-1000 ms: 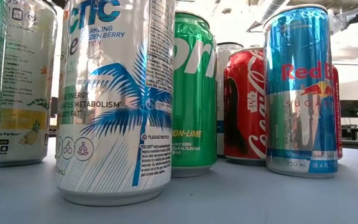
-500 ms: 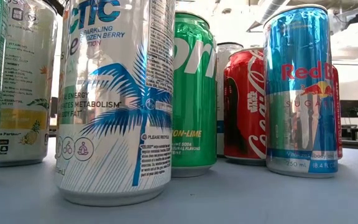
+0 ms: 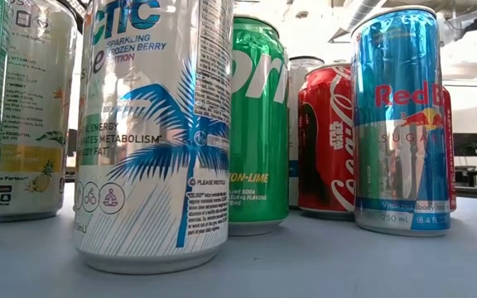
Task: Place canned beverage on shelf
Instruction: Put the top right white yellow soda can on the shelf
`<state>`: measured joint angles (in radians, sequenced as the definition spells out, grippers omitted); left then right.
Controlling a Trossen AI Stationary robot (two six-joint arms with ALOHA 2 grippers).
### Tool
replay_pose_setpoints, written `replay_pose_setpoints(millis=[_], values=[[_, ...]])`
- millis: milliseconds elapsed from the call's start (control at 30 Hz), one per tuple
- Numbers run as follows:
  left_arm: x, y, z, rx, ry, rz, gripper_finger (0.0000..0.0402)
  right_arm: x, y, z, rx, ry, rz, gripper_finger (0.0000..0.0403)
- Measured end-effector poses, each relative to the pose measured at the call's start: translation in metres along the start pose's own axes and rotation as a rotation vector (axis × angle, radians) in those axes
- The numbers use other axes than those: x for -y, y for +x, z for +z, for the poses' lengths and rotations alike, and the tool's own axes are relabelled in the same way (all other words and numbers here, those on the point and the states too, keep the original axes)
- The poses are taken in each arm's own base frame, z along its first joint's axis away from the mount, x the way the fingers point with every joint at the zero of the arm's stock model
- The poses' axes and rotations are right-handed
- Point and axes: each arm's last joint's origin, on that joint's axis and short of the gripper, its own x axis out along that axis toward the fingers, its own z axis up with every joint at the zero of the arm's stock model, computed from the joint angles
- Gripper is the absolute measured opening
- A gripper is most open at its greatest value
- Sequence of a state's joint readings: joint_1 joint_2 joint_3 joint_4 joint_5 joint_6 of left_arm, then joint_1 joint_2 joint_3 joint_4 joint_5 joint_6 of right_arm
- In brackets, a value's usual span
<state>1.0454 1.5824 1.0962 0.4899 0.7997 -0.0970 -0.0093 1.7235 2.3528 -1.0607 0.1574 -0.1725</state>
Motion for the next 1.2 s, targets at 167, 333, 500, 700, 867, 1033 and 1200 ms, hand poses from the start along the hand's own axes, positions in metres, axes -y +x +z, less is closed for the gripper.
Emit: replay_pose_setpoints(millis=[167, 333, 500, 700, 867, 1033, 1200], values=[[-0.0005, -0.0009, -0.0083, -0.071, -0.005, 0.026, 0.0224, 0.0018, 0.0002, -0.0003, -0.001, 0.002, -0.006, 0.0271], [-0.0002, -0.0008, -0.0087, -0.077, 0.016, 0.028, 0.0224, 0.0046, 0.0008, -0.0009, -0.004, 0.006, -0.014, 0.0271], [-0.0001, -0.0007, -0.0090, -0.079, 0.015, 0.028, 0.0224, 0.0063, 0.0008, -0.0011, -0.005, 0.013, -0.019, 0.0271], [-0.0002, -0.0009, -0.0100, -0.087, -0.024, 0.030, 0.0224, 0.0063, 0.0008, -0.0011, -0.004, 0.016, -0.019, 0.0271], [-0.0003, -0.0009, -0.0100, -0.087, -0.043, 0.034, 0.0224, 0.0063, 0.0008, -0.0012, -0.005, 0.016, -0.019, 0.0271], [-0.0002, -0.0009, -0.0100, -0.086, -0.068, 0.034, 0.0224, 0.0063, 0.0008, -0.0012, -0.005, 0.016, -0.019, 0.0271], [0.0010, -0.0008, -0.0097, -0.085, -0.093, -0.003, 0.0224, 0.0062, 0.0008, -0.0013, -0.006, 0.016, -0.019, 0.0271]])
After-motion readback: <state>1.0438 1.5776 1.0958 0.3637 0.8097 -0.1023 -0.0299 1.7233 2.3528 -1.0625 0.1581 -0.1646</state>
